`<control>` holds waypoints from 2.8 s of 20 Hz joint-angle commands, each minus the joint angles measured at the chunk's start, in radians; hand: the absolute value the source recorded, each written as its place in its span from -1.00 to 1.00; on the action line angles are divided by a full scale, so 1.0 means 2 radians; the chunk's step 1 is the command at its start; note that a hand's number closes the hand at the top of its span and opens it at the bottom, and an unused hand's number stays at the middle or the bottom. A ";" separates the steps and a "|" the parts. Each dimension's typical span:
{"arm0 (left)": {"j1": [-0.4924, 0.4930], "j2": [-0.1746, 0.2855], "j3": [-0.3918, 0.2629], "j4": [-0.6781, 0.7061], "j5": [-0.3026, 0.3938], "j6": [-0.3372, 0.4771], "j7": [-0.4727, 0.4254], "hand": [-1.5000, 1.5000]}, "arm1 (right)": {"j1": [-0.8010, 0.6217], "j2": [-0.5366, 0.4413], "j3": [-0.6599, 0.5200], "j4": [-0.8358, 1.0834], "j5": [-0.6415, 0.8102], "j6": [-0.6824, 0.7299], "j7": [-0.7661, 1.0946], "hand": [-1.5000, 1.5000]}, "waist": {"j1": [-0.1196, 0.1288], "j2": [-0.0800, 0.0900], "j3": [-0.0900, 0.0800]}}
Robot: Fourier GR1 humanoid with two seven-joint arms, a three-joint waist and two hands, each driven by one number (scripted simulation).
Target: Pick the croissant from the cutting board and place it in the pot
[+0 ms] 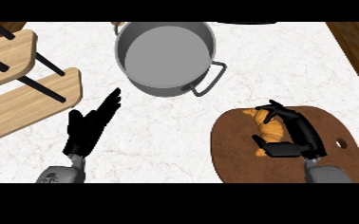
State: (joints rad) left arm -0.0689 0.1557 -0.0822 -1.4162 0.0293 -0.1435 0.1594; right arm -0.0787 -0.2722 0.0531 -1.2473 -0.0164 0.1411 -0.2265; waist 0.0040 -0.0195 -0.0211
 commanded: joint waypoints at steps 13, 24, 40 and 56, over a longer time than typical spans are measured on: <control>-0.004 -0.013 -0.007 0.010 -0.014 0.002 -0.001 0.00 | -0.040 0.114 -0.009 0.039 0.067 -0.176 -0.051 1.00 | 0.000 0.010 0.010; 0.017 -0.017 -0.003 0.002 -0.024 0.001 -0.010 0.00 | -0.004 0.103 0.049 -0.100 0.188 -0.246 0.050 1.00 | -0.003 0.009 0.010; -0.026 -0.018 0.014 0.039 -0.025 -0.003 -0.003 0.00 | -0.275 0.093 0.074 -0.160 0.388 -0.146 0.398 1.00 | 0.000 0.010 0.010; -0.033 -0.025 0.010 0.023 -0.022 -0.014 0.013 0.00 | -0.551 0.136 0.060 0.220 0.409 -0.119 0.411 1.00 | 0.019 0.016 0.010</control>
State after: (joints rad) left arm -0.0974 0.1125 -0.0653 -1.4067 -0.0147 -0.1697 0.1604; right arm -1.0648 -0.0129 0.1597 -0.9874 0.8001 -0.0852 0.5929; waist 0.0321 0.0056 0.0014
